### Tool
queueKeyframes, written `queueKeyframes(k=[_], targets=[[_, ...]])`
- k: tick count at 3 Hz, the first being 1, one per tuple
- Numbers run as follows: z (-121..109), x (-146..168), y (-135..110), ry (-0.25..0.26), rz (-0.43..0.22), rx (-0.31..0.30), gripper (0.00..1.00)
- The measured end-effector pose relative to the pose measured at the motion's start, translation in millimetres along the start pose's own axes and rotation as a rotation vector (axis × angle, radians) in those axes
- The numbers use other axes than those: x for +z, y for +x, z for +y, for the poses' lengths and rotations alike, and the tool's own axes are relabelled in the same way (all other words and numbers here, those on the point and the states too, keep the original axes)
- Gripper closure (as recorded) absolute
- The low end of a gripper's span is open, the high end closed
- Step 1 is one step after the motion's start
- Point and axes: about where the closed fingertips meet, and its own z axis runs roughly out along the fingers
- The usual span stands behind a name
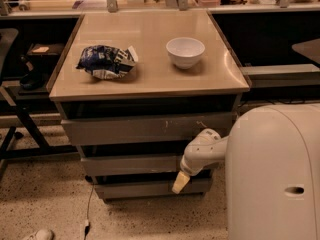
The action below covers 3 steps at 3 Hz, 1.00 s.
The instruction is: Close middle drawer
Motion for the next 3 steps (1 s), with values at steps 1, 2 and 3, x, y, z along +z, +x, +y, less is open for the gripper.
queueKeyframes(k=[1,2,3], targets=[[0.0,0.0,0.0,0.0,0.0,0.0,0.0],[2.4,-0.2,1.8,0.0,0.0,0.0,0.0],[3.1,-0.3,2.6,0.0,0.0,0.0,0.0]])
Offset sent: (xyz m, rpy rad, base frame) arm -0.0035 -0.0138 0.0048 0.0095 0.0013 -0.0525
